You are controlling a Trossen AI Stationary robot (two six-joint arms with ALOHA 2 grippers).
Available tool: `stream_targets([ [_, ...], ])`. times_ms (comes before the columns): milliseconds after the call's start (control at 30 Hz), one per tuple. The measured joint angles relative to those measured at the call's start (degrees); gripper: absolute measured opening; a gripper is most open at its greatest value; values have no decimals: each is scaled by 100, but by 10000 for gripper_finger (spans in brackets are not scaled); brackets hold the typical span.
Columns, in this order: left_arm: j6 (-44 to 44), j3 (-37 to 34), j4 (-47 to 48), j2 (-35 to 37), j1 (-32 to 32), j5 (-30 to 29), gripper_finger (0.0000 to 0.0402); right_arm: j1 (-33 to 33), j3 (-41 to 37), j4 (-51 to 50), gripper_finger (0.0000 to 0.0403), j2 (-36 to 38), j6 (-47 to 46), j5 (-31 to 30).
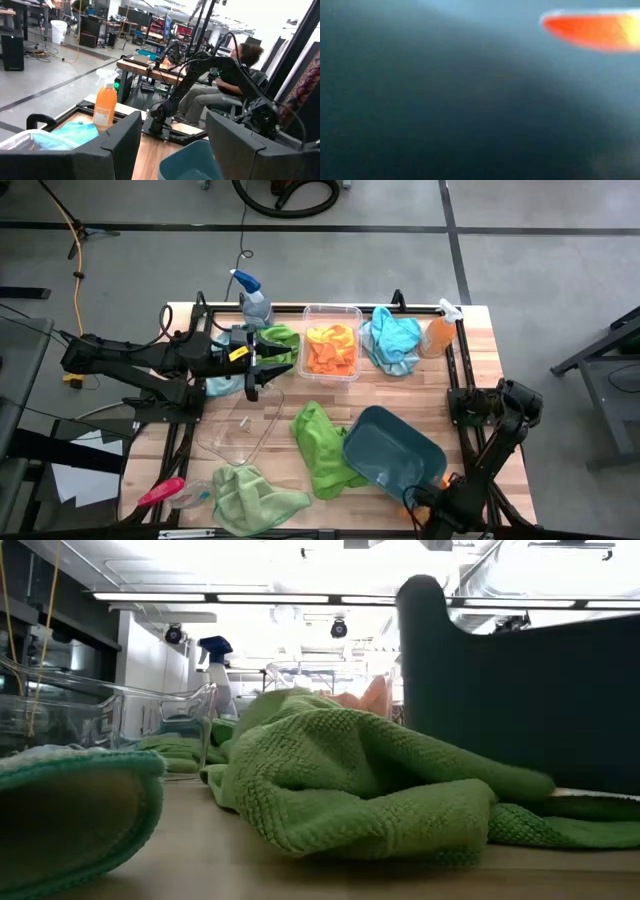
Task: Sort microfiber towel by color & place in baskets
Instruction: Put the orange microfiber towel into the top transparent bin
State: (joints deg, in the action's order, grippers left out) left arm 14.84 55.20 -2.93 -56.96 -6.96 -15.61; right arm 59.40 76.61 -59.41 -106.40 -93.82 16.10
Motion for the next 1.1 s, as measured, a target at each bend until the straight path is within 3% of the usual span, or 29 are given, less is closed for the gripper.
stream_targets([
  [467, -148, 0, 1, 413, 421, -1, 209, -173, 1885, -359, 2, 1154, 1851, -80],
  [567, -150, 0, 1, 418, 475, -1, 209, -480, 2356, -370, 2, 1358, 2762, -668],
  [867, -154, -2, 4, 370, 509, -1, 209, -1992, 3356, -443, 1, 1717, 6795, -3418],
  [1000, -156, -3, -100, 357, 494, 39, 209, -2870, 3487, -288, 1, 1794, 8343, -4194],
  [1100, -159, -4, -539, 364, 447, 409, 209, -3558, 3487, 0, 1, 1874, 9404, -4371],
])
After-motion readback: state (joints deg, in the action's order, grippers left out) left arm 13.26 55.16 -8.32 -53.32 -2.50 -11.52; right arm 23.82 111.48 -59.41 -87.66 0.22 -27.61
